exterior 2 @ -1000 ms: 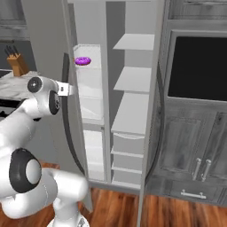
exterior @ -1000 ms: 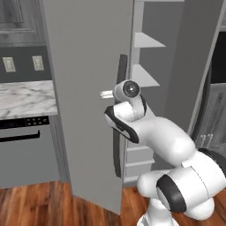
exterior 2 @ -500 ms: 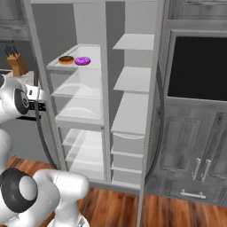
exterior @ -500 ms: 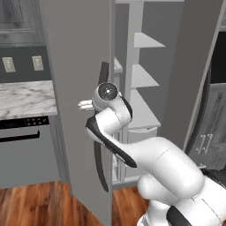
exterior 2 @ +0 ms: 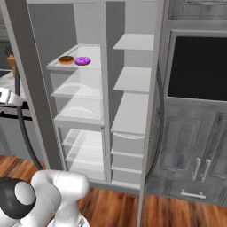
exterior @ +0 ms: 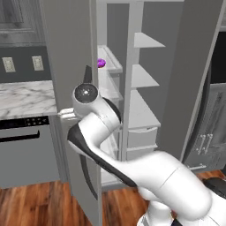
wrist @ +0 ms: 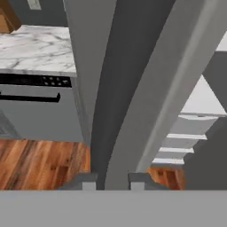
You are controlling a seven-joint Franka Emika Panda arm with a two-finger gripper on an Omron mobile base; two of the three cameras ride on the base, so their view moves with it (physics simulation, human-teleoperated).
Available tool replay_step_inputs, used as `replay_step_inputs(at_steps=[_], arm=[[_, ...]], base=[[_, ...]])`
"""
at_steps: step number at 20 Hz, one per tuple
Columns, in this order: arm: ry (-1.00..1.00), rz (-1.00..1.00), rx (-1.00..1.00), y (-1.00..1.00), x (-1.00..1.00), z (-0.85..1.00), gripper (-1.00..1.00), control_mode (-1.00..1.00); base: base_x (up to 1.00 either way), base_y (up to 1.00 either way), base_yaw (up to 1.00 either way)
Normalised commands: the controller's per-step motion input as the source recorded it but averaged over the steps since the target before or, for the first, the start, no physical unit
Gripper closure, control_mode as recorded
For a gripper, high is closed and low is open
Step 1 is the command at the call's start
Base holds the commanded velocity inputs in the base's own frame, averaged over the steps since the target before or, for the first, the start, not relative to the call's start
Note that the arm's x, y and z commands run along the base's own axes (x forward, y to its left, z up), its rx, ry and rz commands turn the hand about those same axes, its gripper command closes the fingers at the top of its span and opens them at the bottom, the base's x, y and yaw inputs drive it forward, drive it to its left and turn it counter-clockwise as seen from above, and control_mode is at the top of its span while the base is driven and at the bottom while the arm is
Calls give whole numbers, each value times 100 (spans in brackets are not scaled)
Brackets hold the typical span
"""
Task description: Take the donuts from the fridge and place them on the empty tray on the dining counter.
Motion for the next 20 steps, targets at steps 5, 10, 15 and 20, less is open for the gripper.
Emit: replay_step_inputs(at_steps=[5, 10, 15, 20], arm=[[-41, -8, 0, -43, -100, 55, -100, -100], [-21, -6, 0, -95, -76, 24, -100, -100], [4, 0, 10, -100, -18, 0, -100, -100], [8, 7, 6, -85, 9, -3, -100, -100]], base=[[0, 0, 0], [0, 0, 0], [0, 0, 0], [0, 0, 0]])
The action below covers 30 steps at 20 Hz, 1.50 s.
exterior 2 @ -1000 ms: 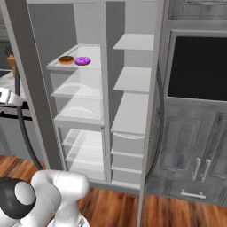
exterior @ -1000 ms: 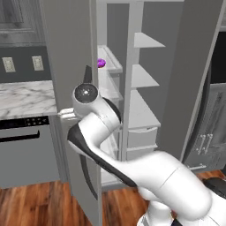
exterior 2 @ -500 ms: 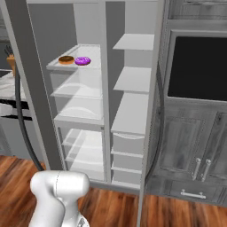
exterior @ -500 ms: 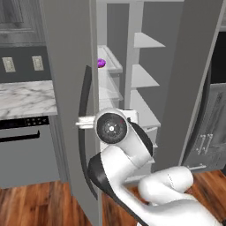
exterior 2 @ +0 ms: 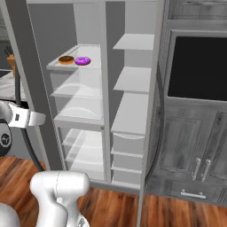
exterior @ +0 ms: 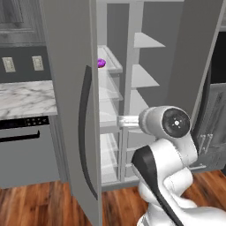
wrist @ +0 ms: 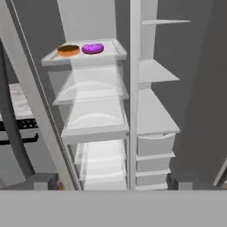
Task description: Take the donuts from the fridge and place them on the empty tray on the dining counter.
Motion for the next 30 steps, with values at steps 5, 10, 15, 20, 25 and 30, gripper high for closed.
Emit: replay_step_inputs(at_steps=[5, 10, 15, 20, 25, 30], arm=[[6, 2, 0, -13, 33, -5, -100, -100], [0, 20, -2, -36, 36, 0, -100, -100], [2, 34, -12, -45, 30, -12, -100, -100], [2, 37, -25, 0, 63, -25, -100, -100], [0, 37, -36, 20, 64, -19, -100, -100], [-9, 36, -37, 24, 39, -11, -100, -100]], base=[[0, 0, 0], [0, 0, 0], [0, 0, 0], [0, 0, 0], [0, 0, 0], [0, 0, 0]])
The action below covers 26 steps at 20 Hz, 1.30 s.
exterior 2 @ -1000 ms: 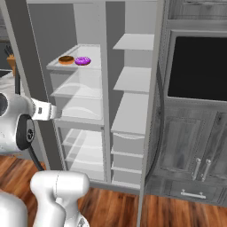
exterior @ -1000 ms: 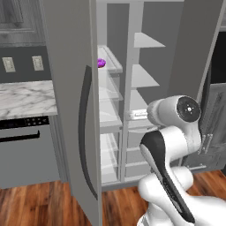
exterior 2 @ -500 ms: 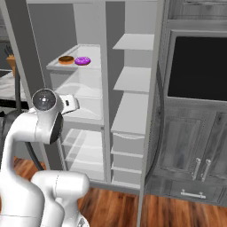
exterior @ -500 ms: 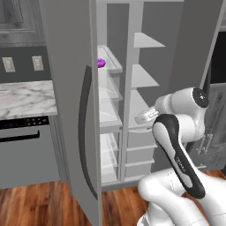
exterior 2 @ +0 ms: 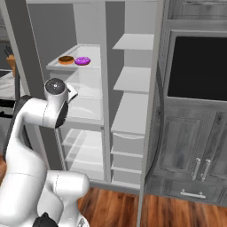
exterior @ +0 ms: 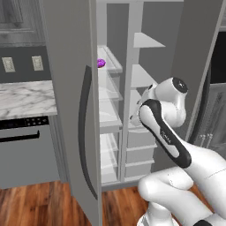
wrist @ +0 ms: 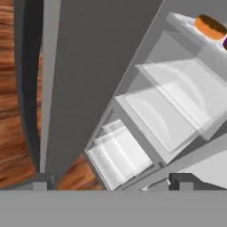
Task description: Take the donuts from the fridge and place them on the empty tray on the dining counter.
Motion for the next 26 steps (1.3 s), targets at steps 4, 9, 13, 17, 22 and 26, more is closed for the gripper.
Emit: replay_step_inputs(at_steps=[4, 9, 13, 17, 22, 26], arm=[[-24, 27, -10, 20, 20, -6, -100, -100], [-21, 31, 3, 20, 22, -19, -100, -100], [-15, 28, 8, 36, 14, -15, -100, -100], [0, 20, 7, 44, 22, 0, -100, -100], [0, 18, 1, 42, 34, 0, -100, -100], [0, 20, 0, 32, 71, -8, -100, -100]], base=[[0, 0, 0], [0, 0, 0], [0, 0, 0], [0, 0, 0], [0, 0, 0], [0, 0, 0]])
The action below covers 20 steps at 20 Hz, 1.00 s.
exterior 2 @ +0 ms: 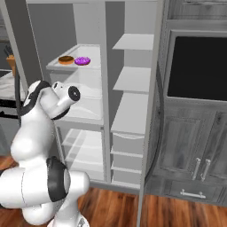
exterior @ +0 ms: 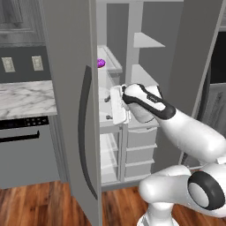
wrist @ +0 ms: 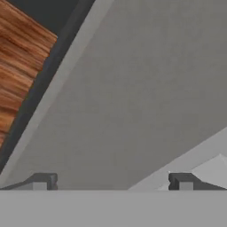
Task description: Take the donuts from the fridge and place them on the empty tray on the dining counter.
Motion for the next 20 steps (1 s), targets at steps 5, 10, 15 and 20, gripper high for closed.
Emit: replay_step_inputs(at_steps=[5, 10, 15, 20], arm=[[0, 19, 0, 43, 61, -30, -100, -100], [0, 20, 0, 61, 12, -36, -100, -100], [-5, 21, 0, 81, 0, -34, -100, -100], [-7, 21, 0, 88, -64, -15, -100, -100]], base=[[0, 0, 0], [0, 0, 0], [0, 0, 0], [0, 0, 0]])
